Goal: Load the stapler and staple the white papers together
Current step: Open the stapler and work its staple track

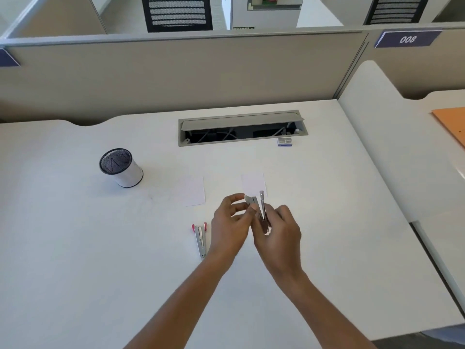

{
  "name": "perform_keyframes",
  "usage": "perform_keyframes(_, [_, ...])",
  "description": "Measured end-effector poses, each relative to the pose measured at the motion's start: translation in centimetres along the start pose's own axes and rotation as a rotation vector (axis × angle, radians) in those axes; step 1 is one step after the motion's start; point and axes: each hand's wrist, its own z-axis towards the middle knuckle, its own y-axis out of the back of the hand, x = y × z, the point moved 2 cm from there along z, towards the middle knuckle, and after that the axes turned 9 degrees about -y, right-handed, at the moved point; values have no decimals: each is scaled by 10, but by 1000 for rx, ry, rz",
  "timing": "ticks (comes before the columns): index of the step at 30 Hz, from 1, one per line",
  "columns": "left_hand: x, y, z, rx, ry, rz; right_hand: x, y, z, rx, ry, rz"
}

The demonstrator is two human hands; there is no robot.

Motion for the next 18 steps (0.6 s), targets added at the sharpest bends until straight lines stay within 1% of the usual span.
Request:
perform_keyframes(2, [-15,6,-4,14,-13,-71,12,7,1,-3,31,39])
perform_keyframes(5, [-36,18,-12,32,-42,-158,24,21,3,83,78,203])
perform_keyframes(6, [-43,23,-14,47,-53,-176,27,26,4,134,49,291])
perform_keyframes(9, [-60,35,-24,99,-99,-208,36,39,12,349,-175,496])
perform_keyframes(11, [-70,42,-32,132,-145,-197,43,46,17,500,-223,608])
perform_keyframes(13, [-79,47,-39,167,-182,-181,54,55,18,638,-223,737])
perform_keyframes(15, [-84,51,-46,178,-198,-176,65,61,13,703,-225,808])
perform_keyframes(18, [-87,57,-56,165,-200,-182,73,63,4,715,-274,872])
